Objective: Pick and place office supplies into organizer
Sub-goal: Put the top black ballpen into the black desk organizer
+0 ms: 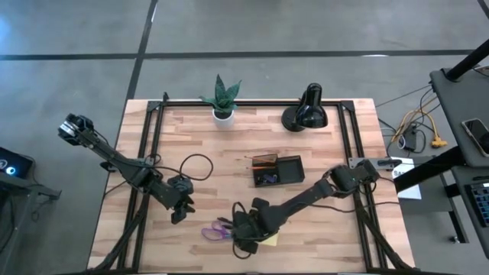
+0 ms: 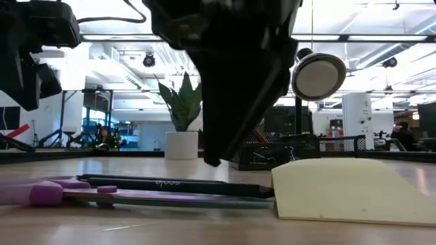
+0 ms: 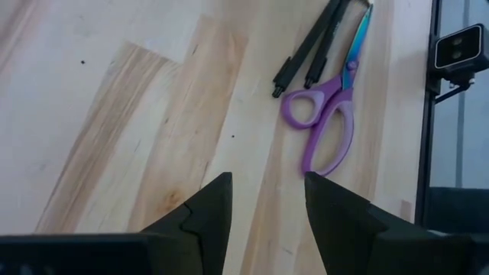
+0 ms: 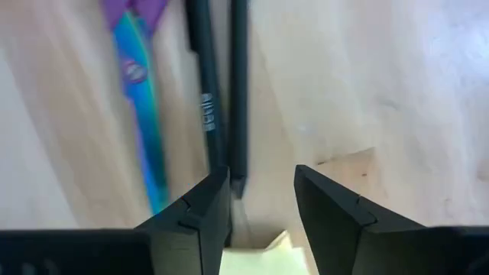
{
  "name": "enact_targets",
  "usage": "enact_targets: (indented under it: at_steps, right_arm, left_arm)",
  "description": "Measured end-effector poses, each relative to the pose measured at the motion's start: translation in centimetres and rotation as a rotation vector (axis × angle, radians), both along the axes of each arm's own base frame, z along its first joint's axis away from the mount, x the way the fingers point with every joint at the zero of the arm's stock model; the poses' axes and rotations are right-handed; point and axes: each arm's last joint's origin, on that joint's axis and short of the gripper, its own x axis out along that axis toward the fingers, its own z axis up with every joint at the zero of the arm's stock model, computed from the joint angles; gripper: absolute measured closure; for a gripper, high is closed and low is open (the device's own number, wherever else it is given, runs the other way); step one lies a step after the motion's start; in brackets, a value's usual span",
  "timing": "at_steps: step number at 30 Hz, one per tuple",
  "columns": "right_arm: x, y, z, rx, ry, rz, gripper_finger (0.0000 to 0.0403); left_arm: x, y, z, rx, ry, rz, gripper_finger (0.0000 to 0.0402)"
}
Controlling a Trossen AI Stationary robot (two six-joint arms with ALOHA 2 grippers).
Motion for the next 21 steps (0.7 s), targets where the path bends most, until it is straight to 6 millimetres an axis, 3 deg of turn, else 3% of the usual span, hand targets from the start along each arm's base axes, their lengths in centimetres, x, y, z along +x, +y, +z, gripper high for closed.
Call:
enact_targets:
  at_steps: [6,16,21]
  right_arm:
    - [0.4,-0.3,0.0,0.012,-0.022,-0.030,0.0267]
    - [0.9,0.3,-2.4,0.021,-0.020,-0.028,0.0269]
    - [0.9,0.3,-2.5,0.019,-0.013,-0.021,0.0275]
  left_arm:
    - [0.1,0.0,0.0,-0.004,-0.005,0.004,0.0256]
    - [0.2,-0.1,0.2,-0.020,-0.029,0.006,0.0256]
    - [0.2,-0.1,0.2,-0.021,-0.031,0.006,0.0256]
